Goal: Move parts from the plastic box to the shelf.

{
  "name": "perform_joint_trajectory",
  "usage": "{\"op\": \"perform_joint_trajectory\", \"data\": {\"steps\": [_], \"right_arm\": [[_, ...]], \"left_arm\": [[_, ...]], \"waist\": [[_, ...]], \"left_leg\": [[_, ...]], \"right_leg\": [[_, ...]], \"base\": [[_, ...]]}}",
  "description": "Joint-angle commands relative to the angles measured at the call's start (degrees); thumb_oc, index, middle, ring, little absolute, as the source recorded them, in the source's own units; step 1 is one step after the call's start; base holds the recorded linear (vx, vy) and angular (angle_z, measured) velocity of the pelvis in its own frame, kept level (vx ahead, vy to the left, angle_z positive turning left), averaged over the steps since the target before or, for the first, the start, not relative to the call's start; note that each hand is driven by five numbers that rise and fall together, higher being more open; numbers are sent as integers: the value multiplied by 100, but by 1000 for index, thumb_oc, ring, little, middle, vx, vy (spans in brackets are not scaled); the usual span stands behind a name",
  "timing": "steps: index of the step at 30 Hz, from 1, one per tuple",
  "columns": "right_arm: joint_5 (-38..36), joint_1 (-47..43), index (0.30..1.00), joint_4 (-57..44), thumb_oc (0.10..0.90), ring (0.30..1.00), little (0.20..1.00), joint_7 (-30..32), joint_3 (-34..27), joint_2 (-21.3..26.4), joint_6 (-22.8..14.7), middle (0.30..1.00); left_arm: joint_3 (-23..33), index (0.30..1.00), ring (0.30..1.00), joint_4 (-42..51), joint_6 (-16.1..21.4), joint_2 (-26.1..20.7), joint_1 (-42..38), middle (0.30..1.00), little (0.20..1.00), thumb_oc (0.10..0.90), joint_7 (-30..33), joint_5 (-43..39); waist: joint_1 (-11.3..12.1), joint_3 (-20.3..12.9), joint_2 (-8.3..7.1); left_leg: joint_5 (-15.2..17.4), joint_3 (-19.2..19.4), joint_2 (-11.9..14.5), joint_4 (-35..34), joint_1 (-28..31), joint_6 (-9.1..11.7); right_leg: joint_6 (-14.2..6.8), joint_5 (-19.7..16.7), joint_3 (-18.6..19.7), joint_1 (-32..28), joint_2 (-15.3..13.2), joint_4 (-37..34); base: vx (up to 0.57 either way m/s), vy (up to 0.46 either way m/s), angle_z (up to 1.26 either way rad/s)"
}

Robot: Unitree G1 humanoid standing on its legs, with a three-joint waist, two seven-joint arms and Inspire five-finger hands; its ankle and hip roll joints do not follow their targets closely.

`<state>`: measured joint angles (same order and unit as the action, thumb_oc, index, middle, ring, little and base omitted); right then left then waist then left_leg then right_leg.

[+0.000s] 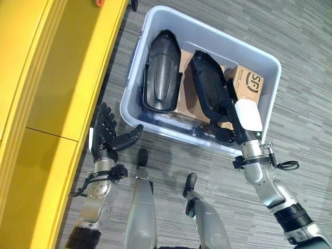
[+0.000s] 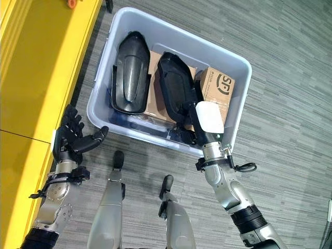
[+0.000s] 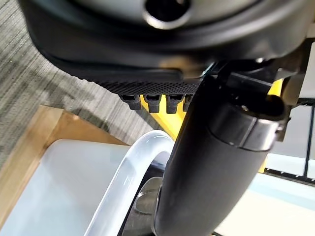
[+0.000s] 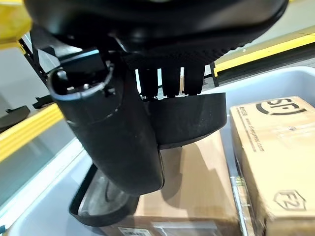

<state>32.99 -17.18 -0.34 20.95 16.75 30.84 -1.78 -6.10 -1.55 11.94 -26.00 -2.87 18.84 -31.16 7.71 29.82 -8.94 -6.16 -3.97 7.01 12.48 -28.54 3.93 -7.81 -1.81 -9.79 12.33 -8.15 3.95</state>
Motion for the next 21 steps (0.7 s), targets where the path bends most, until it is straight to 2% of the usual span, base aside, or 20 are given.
{"op": "perform_joint_trajectory", "data": {"steps": [1,4,12,21], "right_arm": [[-112,-242,300,-697,400,300,300,371,-703,221,-512,300],[-101,-210,300,-751,400,300,300,339,-753,265,-555,300],[-110,-485,300,-944,400,300,300,262,-898,336,-677,300],[-378,-193,300,-1092,400,300,300,-66,-1077,446,-768,300]], "left_arm": [[136,1000,1000,441,442,-150,185,1000,1000,900,-321,96],[162,1000,1000,437,415,-155,282,1000,1000,900,-404,108],[300,1000,1000,272,325,-70,734,1000,1000,900,-732,3],[348,1000,1000,203,196,38,1007,1000,1000,900,-935,-55]], "waist": [[-123,-962,-43],[-129,-1108,-36],[-195,-1883,79],[-340,-2307,198]], "left_leg": [[4,-296,258,-373,-61,38],[-27,-244,260,-486,85,48],[20,180,411,-1029,1075,18],[90,517,512,-1224,1703,52]], "right_leg": [[-78,566,131,-423,-132,106],[-97,514,149,-548,-146,7],[-245,174,404,-1010,-274,-315],[-307,161,603,-1349,-323,-463]], "base": [[51,6,-4],[81,13,-3],[125,24,-19],[68,3,-20]]}}
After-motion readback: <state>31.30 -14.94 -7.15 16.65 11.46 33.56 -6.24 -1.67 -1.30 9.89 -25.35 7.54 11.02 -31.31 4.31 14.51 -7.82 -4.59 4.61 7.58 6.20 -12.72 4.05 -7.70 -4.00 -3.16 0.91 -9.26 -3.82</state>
